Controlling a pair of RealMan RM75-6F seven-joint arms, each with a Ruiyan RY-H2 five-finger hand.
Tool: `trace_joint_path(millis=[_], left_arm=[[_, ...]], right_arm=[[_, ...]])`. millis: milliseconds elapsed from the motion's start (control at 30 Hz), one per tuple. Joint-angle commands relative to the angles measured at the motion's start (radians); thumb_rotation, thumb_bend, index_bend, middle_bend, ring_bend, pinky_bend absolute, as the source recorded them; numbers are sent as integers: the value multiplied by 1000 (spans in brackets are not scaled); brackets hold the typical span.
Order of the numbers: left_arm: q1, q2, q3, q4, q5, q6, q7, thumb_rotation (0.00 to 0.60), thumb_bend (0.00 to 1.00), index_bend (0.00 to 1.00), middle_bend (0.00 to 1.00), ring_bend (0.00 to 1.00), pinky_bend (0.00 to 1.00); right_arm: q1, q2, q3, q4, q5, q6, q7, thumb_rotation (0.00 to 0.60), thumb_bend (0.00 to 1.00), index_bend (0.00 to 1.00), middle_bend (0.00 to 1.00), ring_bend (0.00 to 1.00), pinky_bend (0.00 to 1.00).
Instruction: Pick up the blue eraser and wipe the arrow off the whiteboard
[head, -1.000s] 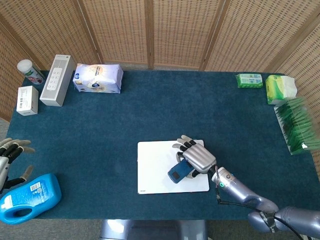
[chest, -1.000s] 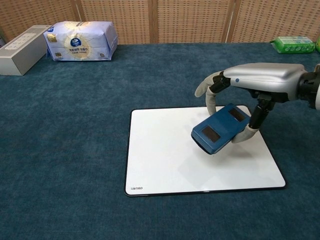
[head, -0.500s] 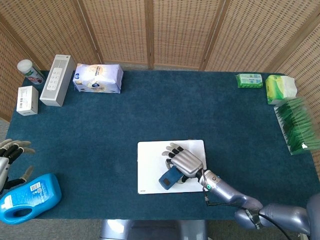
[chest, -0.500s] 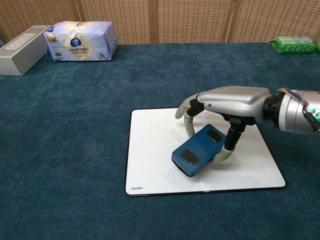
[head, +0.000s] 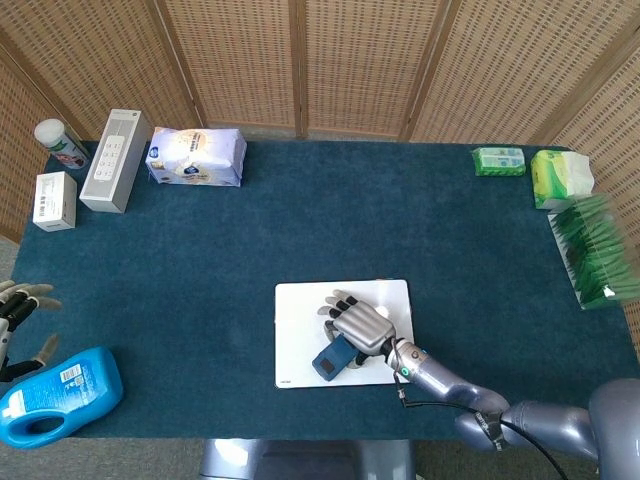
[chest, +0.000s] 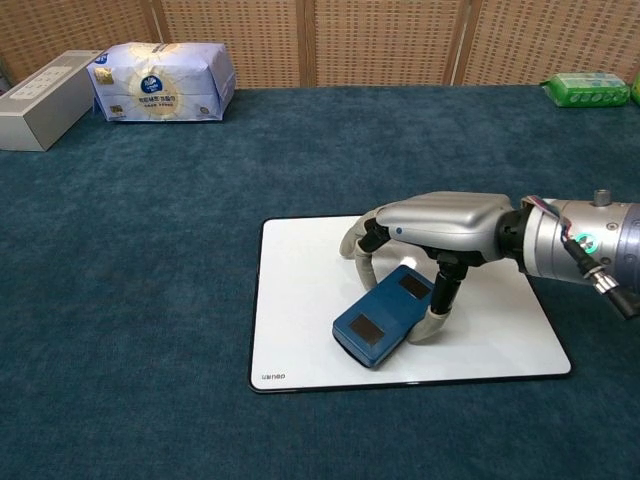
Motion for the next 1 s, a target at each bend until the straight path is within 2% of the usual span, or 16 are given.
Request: trace_joint_path(millis=[33, 367, 1000], left_arm=[[0, -1, 1, 1, 1, -1, -3, 599, 432, 349, 264, 211, 135], [-2, 0, -1, 0, 8, 2, -2, 600, 431, 349, 263, 212, 135], [-27, -16, -11, -5, 9, -25, 11, 600, 431, 348, 264, 211, 135]], right_arm=[[-5, 6, -3, 20, 6, 0, 12, 600, 73, 633, 188, 0, 0], [-25, 16, -24, 66, 4, -1, 54, 600, 74, 634, 189, 0, 0], [-90, 136, -38, -8, 7, 77, 37, 600, 74, 634, 190, 0, 0]])
